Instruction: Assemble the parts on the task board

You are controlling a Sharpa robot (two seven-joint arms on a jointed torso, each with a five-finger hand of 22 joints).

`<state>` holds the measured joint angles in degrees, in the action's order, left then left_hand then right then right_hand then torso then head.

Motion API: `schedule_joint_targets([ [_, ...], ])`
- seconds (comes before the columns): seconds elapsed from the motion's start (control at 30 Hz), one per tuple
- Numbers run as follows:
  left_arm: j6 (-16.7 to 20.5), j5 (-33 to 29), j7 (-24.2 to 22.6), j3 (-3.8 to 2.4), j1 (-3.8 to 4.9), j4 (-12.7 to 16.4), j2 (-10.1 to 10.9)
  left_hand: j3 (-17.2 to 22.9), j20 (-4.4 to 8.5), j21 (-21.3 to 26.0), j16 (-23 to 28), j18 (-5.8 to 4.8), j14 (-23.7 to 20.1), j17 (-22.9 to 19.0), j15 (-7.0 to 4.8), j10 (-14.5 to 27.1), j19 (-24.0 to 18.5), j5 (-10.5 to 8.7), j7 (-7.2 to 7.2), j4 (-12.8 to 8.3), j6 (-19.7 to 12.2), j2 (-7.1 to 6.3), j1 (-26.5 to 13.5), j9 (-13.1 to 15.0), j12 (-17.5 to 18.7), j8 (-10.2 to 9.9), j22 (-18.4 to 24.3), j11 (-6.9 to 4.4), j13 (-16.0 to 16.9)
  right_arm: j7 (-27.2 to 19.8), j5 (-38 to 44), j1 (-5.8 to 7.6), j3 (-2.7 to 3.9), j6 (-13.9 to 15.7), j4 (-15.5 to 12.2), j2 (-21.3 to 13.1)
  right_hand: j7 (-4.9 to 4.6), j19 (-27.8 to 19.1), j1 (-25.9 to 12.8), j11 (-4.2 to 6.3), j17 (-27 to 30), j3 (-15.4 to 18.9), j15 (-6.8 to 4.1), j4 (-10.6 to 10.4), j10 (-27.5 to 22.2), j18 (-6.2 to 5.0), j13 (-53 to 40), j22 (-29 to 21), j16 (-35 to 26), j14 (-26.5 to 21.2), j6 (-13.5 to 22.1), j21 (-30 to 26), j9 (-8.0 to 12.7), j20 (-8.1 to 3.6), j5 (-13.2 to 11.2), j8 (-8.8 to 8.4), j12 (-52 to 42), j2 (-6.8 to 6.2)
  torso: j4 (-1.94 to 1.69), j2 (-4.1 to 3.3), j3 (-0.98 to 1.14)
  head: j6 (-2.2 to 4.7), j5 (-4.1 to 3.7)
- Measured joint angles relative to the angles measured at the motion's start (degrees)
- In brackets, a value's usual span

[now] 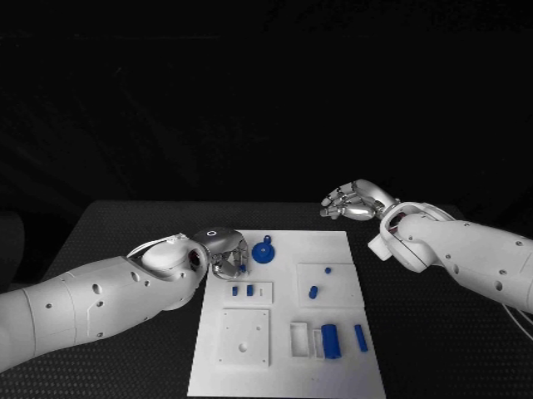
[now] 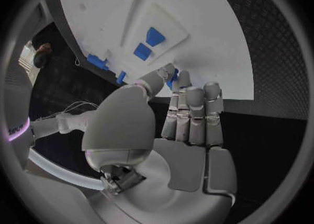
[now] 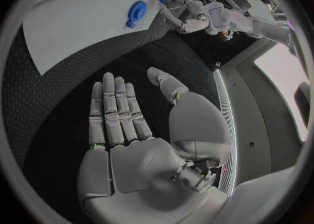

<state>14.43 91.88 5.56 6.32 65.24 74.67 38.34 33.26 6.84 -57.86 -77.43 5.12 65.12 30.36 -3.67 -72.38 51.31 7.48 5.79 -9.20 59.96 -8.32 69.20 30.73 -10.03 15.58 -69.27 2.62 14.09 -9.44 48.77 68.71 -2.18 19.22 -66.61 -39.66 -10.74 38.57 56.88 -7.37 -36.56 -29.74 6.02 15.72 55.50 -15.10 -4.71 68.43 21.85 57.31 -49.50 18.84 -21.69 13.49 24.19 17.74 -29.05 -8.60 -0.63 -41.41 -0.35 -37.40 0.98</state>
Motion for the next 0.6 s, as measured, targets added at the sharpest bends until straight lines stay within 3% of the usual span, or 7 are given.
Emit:
schedule_joint_targets([
  [0.6, -0.38, -0.13, -0.05, 0.31, -0.06, 0.06, -0.20, 0.00, -0.09, 0.00, 0.00, -0.29, 0.00, 0.01, 0.00, 0.00, -0.09, 0.00, -0.10, 0.00, -0.10, 0.00, 0.00, -0.05, 0.00, -0.11, -0.05, 0.00, 0.04, -0.01, 0.00, -0.02, 0.02, -0.02, 0.00, 0.05, 0.00, 0.00, 0.00, 0.00, -0.05, 0.00, 0.00, 0.00, 0.00, 0.01, 0.00, 0.05, -0.22, 0.00, 0.00, 0.00, 0.05, 0.00, 0.00, 0.00, 0.00, 0.00, 0.01, 0.02, 0.01, -0.05, -0.14],
])
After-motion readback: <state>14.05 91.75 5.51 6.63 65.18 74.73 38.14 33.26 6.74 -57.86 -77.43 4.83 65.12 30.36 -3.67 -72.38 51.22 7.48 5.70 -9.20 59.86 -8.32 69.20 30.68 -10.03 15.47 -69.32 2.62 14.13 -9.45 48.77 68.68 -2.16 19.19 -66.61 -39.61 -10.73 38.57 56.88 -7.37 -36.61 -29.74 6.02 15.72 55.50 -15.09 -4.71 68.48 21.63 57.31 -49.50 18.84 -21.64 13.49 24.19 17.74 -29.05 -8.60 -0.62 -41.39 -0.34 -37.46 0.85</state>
